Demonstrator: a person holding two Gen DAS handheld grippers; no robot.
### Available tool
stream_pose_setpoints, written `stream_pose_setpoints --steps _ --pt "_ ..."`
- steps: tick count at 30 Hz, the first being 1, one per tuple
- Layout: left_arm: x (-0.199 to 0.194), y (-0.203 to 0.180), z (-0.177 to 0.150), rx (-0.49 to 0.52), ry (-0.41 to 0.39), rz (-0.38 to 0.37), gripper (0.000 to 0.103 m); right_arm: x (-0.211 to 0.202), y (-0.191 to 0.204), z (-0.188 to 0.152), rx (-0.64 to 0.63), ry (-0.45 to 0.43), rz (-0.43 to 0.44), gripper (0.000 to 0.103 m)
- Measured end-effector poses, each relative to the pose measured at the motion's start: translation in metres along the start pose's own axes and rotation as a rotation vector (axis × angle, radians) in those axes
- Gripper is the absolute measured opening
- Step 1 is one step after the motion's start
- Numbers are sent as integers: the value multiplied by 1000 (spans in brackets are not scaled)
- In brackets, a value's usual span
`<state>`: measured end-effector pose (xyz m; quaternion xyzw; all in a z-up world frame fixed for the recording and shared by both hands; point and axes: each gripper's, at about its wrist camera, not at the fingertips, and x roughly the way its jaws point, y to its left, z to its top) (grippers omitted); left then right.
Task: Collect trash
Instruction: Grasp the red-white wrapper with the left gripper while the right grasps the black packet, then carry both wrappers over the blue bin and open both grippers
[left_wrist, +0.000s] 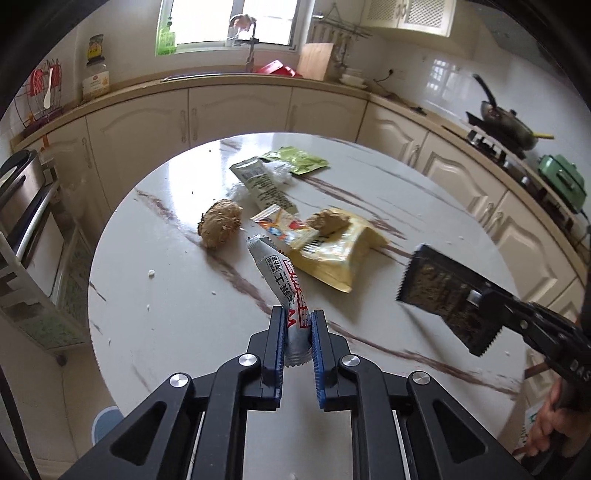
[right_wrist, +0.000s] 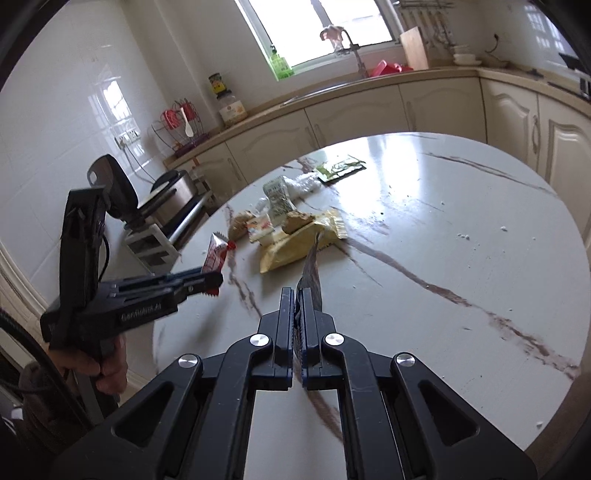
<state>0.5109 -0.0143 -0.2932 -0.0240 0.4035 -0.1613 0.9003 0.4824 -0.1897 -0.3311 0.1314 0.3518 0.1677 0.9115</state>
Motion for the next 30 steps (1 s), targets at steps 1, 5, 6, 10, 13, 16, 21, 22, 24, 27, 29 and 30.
stream_pose_setpoints --steps 1,5,6,10,13,16,21,22,24,27,29,30 --pt "-5 -3 -2 6 -6 -5 9 -2 4 1 -3 -3 0 3" --pt "-27 -10 -9 26 -31 -37 9 -12 20 6 -20 -30 -2 3" --pt "-34 -11 -11 27 -36 -43 9 -14 25 7 -28 -35 -2 3" --pt "-59 -6 -19 22 -60 -72 9 -20 45 12 -56 -49 1 3" --pt "-76 0 -26 24 -81 -76 9 -23 61 15 -75 -58 6 3" --pt "-95 11 -33 10 -104 -77 9 -22 83 19 -102 -61 19 3" --pt "-131 49 -51 -25 -143 -59 9 -8 132 25 -162 -55 73 3" --pt "-140 59 -56 -32 -150 -48 9 -3 144 26 -176 -50 88 3" --pt "-155 82 -69 -53 -161 -24 9 10 170 26 -202 -39 124 3" --pt "-176 117 -91 -88 -167 14 10 32 205 23 -235 -9 183 3" --pt "-187 145 -108 -120 -165 55 10 52 232 17 -256 14 218 3" --pt "-190 156 -116 -130 -158 68 10 64 246 14 -267 32 237 3"
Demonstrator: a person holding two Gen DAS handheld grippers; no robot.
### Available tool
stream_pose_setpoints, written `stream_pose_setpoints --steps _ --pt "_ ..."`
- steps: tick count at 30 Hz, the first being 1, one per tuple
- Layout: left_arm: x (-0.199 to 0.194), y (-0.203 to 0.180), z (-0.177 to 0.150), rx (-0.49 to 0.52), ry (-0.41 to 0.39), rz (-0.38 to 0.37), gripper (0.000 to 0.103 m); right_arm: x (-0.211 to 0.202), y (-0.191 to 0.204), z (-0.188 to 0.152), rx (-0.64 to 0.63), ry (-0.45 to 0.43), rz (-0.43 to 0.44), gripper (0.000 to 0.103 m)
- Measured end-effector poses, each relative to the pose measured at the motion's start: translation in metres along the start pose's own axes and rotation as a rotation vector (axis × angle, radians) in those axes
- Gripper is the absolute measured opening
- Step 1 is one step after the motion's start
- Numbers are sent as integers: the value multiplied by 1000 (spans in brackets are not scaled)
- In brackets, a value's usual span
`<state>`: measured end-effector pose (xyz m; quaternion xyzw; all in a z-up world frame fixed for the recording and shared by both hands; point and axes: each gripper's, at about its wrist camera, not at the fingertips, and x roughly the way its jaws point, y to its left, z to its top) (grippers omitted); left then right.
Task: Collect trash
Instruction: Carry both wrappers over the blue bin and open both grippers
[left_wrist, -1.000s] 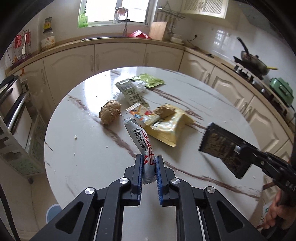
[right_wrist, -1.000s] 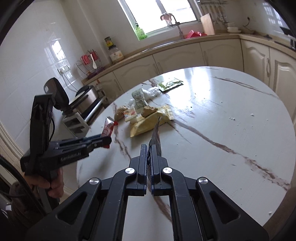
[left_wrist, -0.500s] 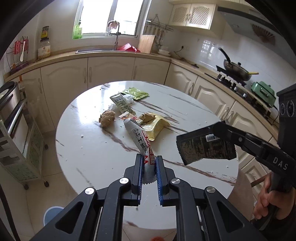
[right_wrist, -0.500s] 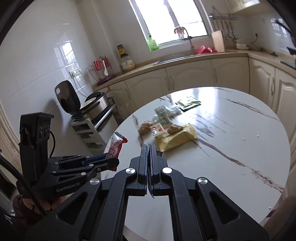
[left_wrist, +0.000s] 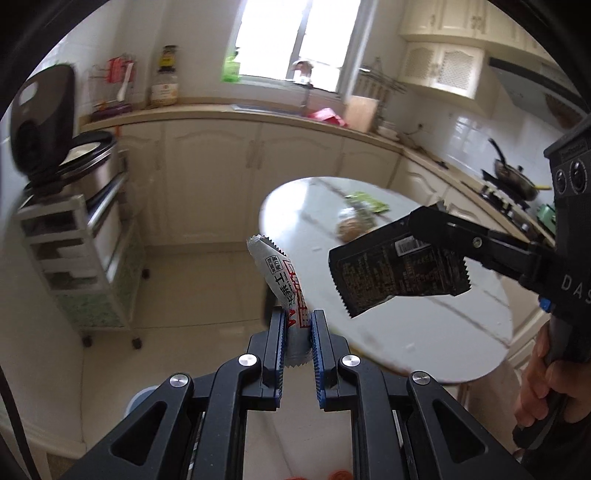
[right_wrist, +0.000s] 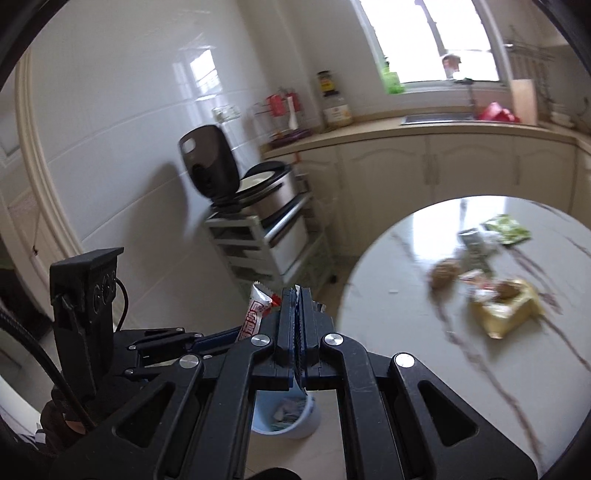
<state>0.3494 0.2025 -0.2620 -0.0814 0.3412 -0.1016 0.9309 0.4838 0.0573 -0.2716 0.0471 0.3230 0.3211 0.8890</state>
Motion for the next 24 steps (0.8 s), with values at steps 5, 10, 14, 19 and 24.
stream_pose_setpoints --steps 5,10,14,19,24 --pt "-10 73 -39 -104 60 89 10 66 42 -9 -31 79 74 3" --pt "-2 126 -72 -197 139 140 10 135 69 -27 -54 168 111 3" --pt "13 149 -89 -244 206 171 10 185 81 -46 -69 251 126 3" --pt "29 174 -109 -296 284 228 17 235 86 -69 -68 336 135 3" --pt "29 183 -112 -330 314 259 23 266 87 -88 -64 400 139 3"
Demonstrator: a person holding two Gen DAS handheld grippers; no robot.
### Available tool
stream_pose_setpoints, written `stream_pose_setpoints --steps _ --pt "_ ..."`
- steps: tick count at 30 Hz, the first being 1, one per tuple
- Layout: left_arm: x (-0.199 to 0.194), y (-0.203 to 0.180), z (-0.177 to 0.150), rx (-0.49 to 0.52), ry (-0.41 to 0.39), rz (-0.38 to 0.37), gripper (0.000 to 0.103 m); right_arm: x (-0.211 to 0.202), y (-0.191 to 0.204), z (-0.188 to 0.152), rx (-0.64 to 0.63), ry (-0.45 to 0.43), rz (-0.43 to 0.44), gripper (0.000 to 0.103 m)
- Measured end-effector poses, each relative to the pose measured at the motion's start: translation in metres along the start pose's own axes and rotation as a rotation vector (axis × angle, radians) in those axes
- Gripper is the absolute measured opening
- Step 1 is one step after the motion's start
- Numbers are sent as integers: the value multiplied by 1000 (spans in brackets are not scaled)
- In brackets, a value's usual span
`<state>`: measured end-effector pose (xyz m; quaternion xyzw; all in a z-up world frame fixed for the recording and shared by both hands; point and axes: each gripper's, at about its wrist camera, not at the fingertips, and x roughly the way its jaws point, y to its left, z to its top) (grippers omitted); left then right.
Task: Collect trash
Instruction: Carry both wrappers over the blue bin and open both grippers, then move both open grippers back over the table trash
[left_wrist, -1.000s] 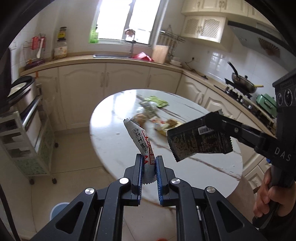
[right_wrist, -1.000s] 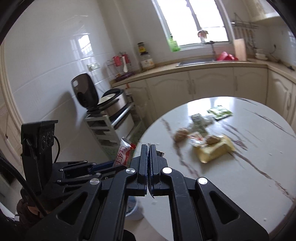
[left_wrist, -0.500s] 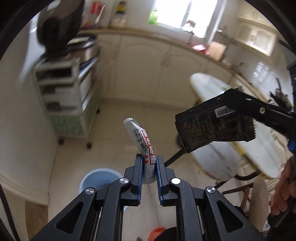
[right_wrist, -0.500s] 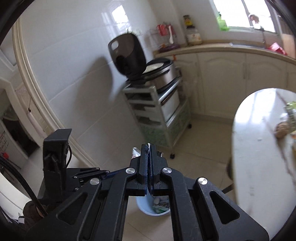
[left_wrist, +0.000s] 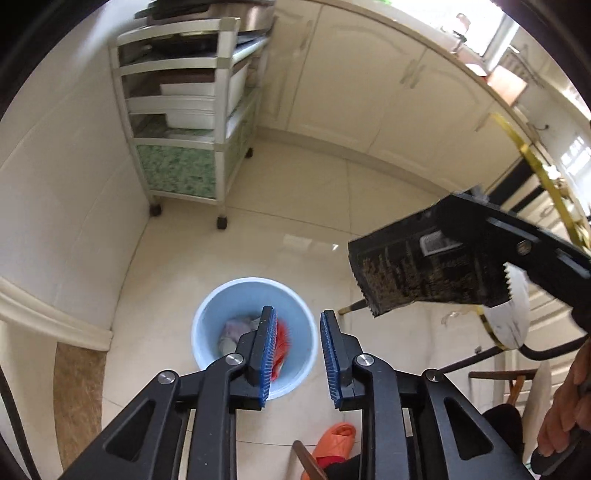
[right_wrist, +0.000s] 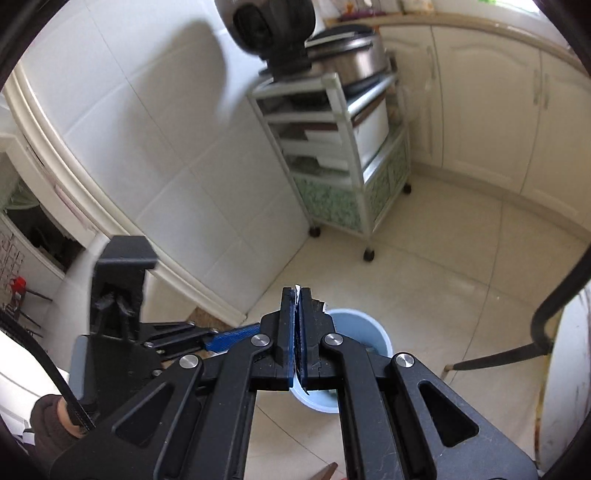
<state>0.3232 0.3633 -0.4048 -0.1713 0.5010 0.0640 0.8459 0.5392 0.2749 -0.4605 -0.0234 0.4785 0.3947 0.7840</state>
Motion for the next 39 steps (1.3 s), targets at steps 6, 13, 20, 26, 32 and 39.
stream_pose_setpoints --steps 6,13,20,26,32,39 --pt "-8 -1 13 -34 -20 43 32 32 4 -1 -16 45 2 3" --pt "-23 -1 -2 -44 -63 87 38 33 5 0 16 35 2 16" --pt "-76 -35 -10 -6 -168 88 47 -40 7 8 17 -93 -37 44" --pt "-130 -97 -16 69 -297 61 58 -138 -1 7 9 -245 -99 63" --pt "-162 -180 -21 187 -385 18 70 -242 -38 -8 30 -373 -236 80" --pt "-154 -295 -17 368 -408 -66 84 -338 -114 -45 112 -426 -444 88"
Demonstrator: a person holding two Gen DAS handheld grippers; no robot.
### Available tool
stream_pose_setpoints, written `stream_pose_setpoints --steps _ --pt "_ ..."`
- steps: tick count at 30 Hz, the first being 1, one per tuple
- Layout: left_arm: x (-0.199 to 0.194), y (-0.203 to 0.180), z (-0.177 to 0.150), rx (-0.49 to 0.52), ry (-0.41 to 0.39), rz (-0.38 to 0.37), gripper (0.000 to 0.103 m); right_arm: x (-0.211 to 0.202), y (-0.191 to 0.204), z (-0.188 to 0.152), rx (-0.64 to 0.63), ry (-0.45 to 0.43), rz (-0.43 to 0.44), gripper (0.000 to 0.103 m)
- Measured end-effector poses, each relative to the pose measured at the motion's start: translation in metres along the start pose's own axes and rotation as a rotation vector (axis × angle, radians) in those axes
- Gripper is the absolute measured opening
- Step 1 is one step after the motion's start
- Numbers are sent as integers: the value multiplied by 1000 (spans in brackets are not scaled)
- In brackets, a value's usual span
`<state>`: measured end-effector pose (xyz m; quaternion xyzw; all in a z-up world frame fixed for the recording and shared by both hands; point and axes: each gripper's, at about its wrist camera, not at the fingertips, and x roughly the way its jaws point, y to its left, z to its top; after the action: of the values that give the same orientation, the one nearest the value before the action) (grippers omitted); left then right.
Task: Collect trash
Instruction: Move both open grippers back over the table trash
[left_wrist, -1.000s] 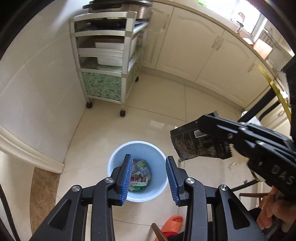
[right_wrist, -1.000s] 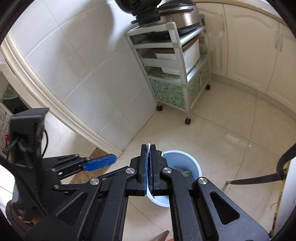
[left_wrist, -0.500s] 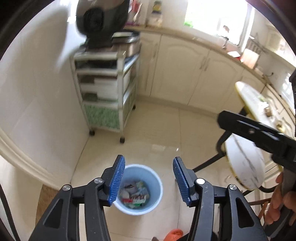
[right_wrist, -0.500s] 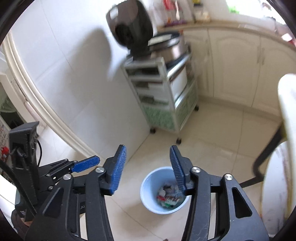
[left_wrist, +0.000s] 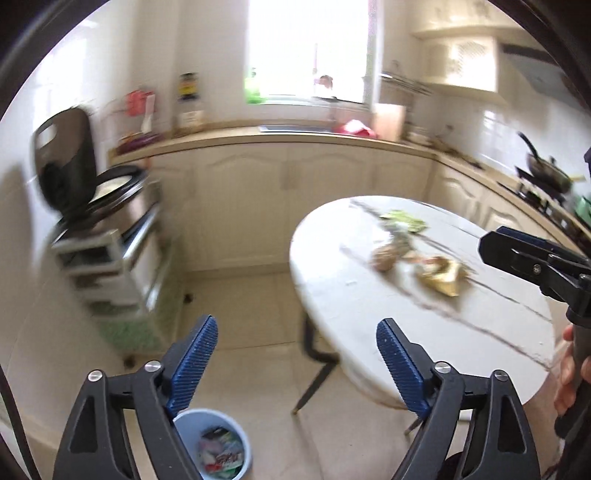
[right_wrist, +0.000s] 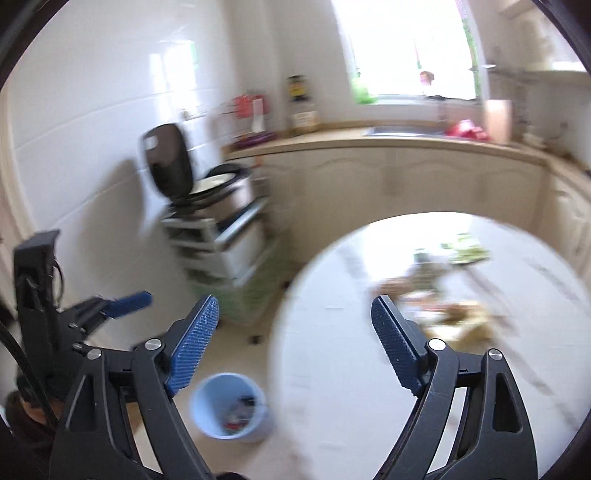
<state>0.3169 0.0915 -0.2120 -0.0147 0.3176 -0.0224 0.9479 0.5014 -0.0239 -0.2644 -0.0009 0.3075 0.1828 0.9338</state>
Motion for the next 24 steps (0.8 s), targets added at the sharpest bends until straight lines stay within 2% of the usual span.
stream_pose_setpoints --steps 4,9,12,15,19,22,24 --pt "35 -52 18 76 32 -52 84 -12 -58 -6 40 18 -98 88" --pt "93 -98 45 142 76 -88 84 -10 -114 -18 92 69 -154 88" --pt "139 -109 65 164 104 -91 84 -9 -139 -27 112 95 -161 88" --pt "182 -110 79 134 160 -90 84 -5 -159 -35 123 114 -170 88" --pt "228 -111 96 92 182 -72 84 -2 -179 -44 147 135 -158 88" --pt "254 -113 102 78 210 -55 81 -1 -186 -49 157 141 -151 88" --pt "268 -114 105 87 225 -53 72 1 -189 -50 158 146 -147 88"
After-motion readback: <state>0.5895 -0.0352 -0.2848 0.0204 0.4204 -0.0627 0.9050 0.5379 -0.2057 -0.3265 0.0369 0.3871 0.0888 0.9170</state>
